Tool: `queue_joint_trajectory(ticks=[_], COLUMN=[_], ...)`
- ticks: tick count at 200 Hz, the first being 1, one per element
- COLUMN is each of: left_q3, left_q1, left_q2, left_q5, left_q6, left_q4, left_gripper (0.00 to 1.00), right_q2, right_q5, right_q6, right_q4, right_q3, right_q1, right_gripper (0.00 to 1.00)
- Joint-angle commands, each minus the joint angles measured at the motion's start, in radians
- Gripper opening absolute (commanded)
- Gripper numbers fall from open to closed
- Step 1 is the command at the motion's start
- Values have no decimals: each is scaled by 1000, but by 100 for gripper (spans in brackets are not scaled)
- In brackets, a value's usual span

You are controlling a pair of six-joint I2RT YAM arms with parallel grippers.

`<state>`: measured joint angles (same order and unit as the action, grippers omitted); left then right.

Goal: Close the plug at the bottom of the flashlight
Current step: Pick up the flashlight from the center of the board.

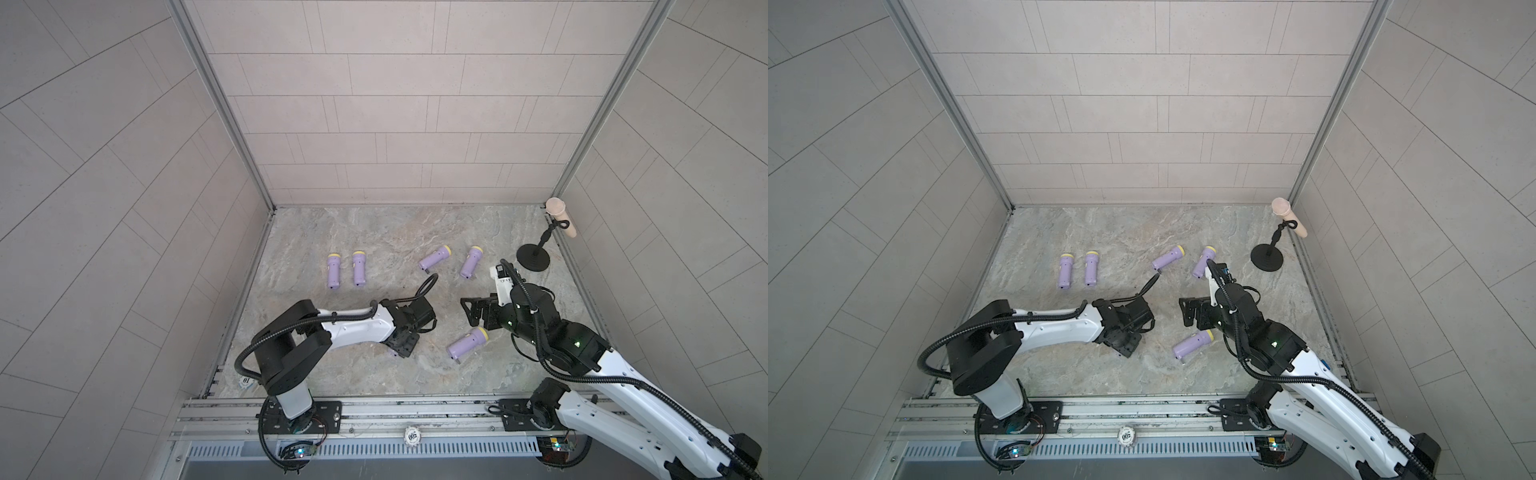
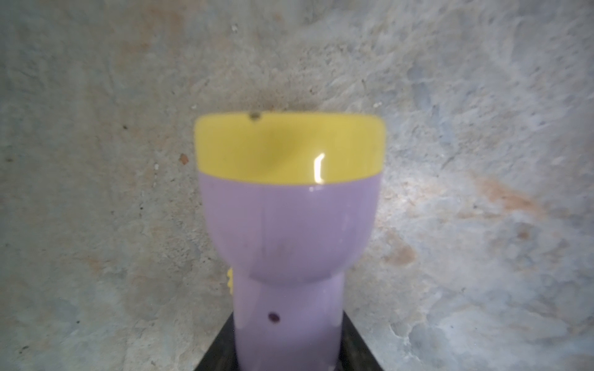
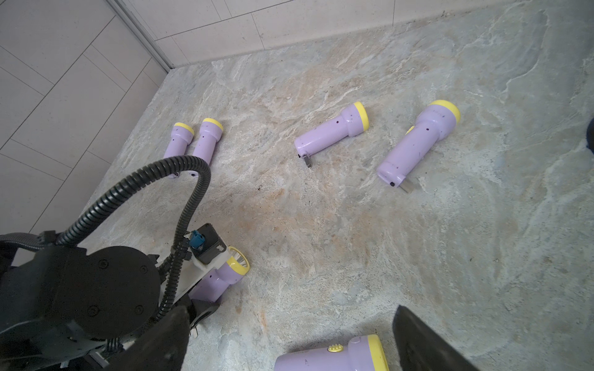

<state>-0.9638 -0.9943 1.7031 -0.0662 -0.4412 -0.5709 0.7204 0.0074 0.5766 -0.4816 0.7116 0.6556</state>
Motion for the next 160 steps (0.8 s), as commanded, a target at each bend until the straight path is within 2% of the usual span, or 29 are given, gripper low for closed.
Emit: queue_joint_trajectory(ticks=[1, 45, 91, 160], left_q3=[-13, -62, -134, -235], left_q1=[5, 5, 5, 6], left_q2=[23, -44, -110, -119], left_q5=[-61, -97, -192, -318], left_q6=[-28, -52, -53, -39], left_q4=[-20, -11, 36, 107], left_gripper=[0, 0, 0, 0], right_q2=[-18, -40, -71, -119], right_q5=[21, 45, 50, 89], right_q6=[-7, -13, -4, 16], right_q4=[-7, -36, -41, -48], right_q3=[-5, 15, 23, 38], right_q1=[-2, -2, -1, -4], right_gripper=[100, 100, 100, 100])
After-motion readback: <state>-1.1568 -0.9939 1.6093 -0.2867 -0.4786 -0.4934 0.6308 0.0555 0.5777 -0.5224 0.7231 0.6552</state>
